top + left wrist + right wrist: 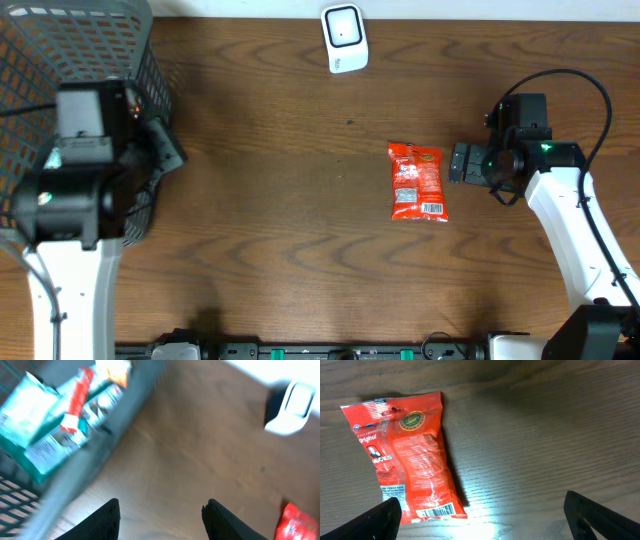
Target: Scan the item barcode
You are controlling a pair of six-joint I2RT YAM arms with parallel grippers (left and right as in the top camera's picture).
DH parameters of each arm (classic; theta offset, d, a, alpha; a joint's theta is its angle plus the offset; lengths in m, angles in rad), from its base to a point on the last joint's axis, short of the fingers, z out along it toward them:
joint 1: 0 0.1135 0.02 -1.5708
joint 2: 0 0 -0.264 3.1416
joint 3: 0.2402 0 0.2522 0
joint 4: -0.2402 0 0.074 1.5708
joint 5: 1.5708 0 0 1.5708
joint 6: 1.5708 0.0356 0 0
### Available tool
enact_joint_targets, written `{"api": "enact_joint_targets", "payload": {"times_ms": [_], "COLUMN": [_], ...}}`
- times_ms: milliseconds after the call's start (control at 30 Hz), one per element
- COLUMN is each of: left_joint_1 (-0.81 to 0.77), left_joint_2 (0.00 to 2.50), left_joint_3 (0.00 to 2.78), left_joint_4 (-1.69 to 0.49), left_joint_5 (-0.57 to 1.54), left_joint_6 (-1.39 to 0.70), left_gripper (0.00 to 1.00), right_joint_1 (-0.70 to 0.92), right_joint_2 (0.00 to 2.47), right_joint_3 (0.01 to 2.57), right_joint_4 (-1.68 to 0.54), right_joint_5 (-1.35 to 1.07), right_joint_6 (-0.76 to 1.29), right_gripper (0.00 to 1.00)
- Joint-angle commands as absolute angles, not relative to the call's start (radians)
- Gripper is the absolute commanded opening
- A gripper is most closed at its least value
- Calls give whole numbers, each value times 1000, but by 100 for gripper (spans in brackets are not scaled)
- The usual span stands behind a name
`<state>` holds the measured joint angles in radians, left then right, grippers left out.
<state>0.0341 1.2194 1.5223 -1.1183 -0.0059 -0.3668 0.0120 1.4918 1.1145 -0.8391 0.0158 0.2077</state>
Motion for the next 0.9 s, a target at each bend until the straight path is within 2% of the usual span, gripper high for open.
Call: {"api": "enact_joint_targets", "payload": {"times_ms": [0,300,633,700,867], "left_joint_1": [110,307,419,439,466], "left_joint_2": [1199,1211,1257,1285,1393], "left_joint_3": [1595,1615,1615,1615,1615], "left_joint_4": [-1118,-1066,-947,-940,-925], "left_joint_5": [-12,-11,-12,-12,-11], "left_joint_6": [-330,-320,-346,-345,-362], "left_gripper": [56,56,56,64,70], "right_joint_1": [7,7,8,8,8], "right_joint_2": [1491,1491,1491,1491,1491], "right_joint_3": [1122,1122,1122,1122,1122], "right_joint_4": [-838,-838,-838,-838,-838], "right_joint_5": [25,25,25,25,25], "right_joint_6": [208,208,208,208,208], "right_gripper": [99,99,99,99,99]}}
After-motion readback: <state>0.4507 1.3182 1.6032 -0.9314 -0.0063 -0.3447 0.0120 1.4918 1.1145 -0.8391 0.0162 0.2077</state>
